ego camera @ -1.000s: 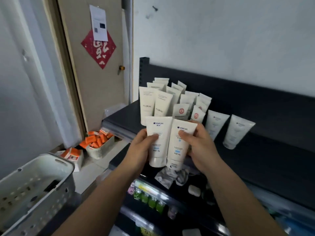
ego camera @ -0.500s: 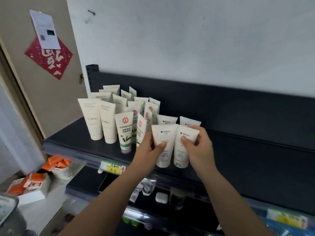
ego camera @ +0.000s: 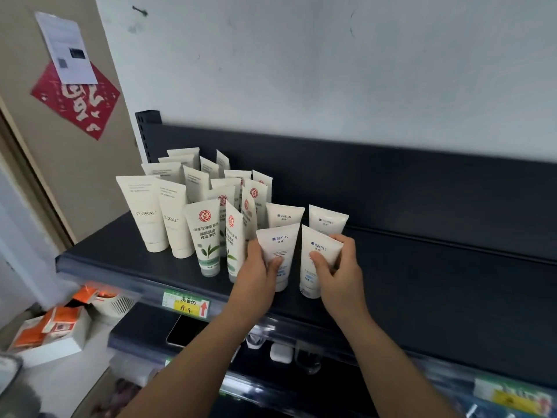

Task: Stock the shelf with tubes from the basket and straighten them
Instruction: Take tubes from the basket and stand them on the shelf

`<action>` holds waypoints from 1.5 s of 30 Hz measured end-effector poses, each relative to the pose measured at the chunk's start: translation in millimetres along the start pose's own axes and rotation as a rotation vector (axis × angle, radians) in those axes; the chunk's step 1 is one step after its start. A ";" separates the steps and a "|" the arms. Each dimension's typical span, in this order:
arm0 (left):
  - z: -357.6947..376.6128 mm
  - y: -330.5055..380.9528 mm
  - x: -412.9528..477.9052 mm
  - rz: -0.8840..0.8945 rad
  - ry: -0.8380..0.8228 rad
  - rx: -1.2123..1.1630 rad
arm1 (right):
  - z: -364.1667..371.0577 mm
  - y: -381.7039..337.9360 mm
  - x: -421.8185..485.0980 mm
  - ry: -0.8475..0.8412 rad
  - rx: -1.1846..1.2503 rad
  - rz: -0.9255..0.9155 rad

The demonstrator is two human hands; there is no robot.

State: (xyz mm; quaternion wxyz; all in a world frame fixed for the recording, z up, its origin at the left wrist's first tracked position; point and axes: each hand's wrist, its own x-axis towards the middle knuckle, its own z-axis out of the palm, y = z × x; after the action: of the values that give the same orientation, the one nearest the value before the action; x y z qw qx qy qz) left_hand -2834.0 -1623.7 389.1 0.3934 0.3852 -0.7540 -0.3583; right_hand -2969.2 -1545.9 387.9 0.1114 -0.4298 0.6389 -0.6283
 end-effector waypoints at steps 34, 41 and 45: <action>-265.7 -85.1 -78.6 -0.003 -0.215 0.846 | 163.2 -122.2 -91.3 -0.242 -1.121 -0.229; -375.8 -134.8 -122.9 -0.137 -0.136 0.866 | 281.6 -140.6 -149.4 -0.497 -0.978 -0.338; -424.9 -168.4 -146.9 -0.221 -0.092 0.901 | 339.7 -159.0 -177.6 -0.603 -0.947 -0.425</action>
State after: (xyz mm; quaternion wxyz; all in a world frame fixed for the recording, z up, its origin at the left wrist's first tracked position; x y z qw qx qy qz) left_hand -2356.4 -1673.0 384.8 0.1125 0.5796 -0.8055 -0.0513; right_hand -2564.7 -1638.4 397.1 -0.0438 -0.7105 0.6895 -0.1341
